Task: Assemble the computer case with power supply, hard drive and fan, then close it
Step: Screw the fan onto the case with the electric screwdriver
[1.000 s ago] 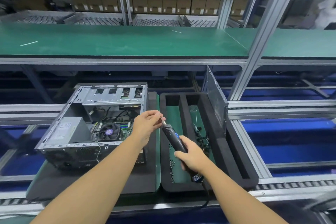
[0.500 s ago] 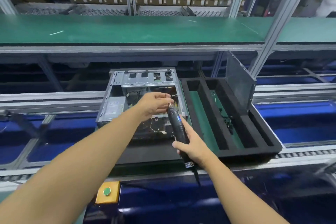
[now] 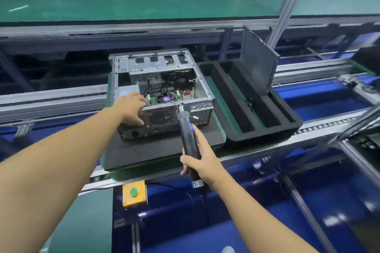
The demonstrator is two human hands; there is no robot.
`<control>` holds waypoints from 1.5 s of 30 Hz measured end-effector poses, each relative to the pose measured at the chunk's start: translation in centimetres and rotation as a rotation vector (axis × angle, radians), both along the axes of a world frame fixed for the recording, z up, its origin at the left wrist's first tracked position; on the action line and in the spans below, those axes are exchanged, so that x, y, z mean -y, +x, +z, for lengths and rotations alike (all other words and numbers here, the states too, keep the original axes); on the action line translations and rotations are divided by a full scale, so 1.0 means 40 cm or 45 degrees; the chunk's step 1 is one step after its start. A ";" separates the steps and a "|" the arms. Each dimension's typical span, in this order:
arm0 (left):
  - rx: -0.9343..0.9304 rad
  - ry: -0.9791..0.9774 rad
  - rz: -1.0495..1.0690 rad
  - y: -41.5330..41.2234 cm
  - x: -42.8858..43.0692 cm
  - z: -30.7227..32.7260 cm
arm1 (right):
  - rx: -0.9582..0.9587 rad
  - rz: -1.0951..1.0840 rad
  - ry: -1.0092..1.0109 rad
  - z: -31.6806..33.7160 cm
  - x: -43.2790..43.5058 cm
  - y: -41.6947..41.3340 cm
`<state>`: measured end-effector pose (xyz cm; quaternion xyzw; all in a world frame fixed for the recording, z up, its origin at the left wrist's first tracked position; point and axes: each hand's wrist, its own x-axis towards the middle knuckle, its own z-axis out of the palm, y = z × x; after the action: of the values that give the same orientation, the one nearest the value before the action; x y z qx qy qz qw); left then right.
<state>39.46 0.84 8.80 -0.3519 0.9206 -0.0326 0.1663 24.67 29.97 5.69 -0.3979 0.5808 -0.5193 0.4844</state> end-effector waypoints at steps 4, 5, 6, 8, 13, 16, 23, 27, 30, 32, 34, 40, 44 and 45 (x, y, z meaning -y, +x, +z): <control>-0.186 -0.108 0.036 0.002 -0.006 -0.047 | 0.031 0.028 0.056 -0.033 0.005 0.037; -0.230 -0.149 0.022 0.006 -0.006 -0.056 | 0.043 0.022 0.070 -0.043 0.008 0.042; -0.273 -0.189 0.002 0.012 -0.006 -0.064 | 0.045 0.017 0.089 -0.053 0.011 0.047; -0.355 -0.242 -0.032 0.021 -0.002 -0.076 | 0.032 0.016 0.133 -0.068 0.017 0.060; -0.438 -0.287 -0.040 0.023 0.001 -0.087 | 0.027 0.016 0.265 -0.114 0.026 0.114; -0.446 -0.295 -0.032 0.029 0.003 -0.089 | 0.000 0.046 0.342 -0.144 0.028 0.141; -0.466 -0.288 -0.009 0.030 -0.008 -0.092 | -0.093 0.089 0.415 -0.171 0.072 0.158; -0.483 -0.273 -0.008 0.028 -0.012 -0.087 | -0.091 0.082 0.418 -0.184 0.093 0.162; -0.487 -0.281 -0.002 0.029 -0.013 -0.084 | -0.094 0.070 0.424 -0.190 0.100 0.158; -0.480 -0.281 -0.002 0.027 -0.016 -0.084 | -0.091 0.070 0.426 -0.193 0.103 0.156; -0.476 -0.281 0.000 0.025 -0.019 -0.084 | -0.103 0.072 0.435 -0.194 0.105 0.154; -0.478 -0.281 0.019 0.029 -0.021 -0.079 | -0.137 0.091 0.429 -0.196 0.117 0.153; -0.467 -0.276 0.019 0.025 -0.023 -0.078 | -0.141 0.078 0.409 -0.201 0.120 0.143; -0.469 -0.274 0.021 0.025 -0.023 -0.079 | -0.139 0.077 0.407 -0.201 0.119 0.141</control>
<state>40.48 1.76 5.63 -0.3750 0.9238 -0.0643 -0.0431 30.32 25.20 -2.37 -0.3606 0.6693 -0.3831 0.5246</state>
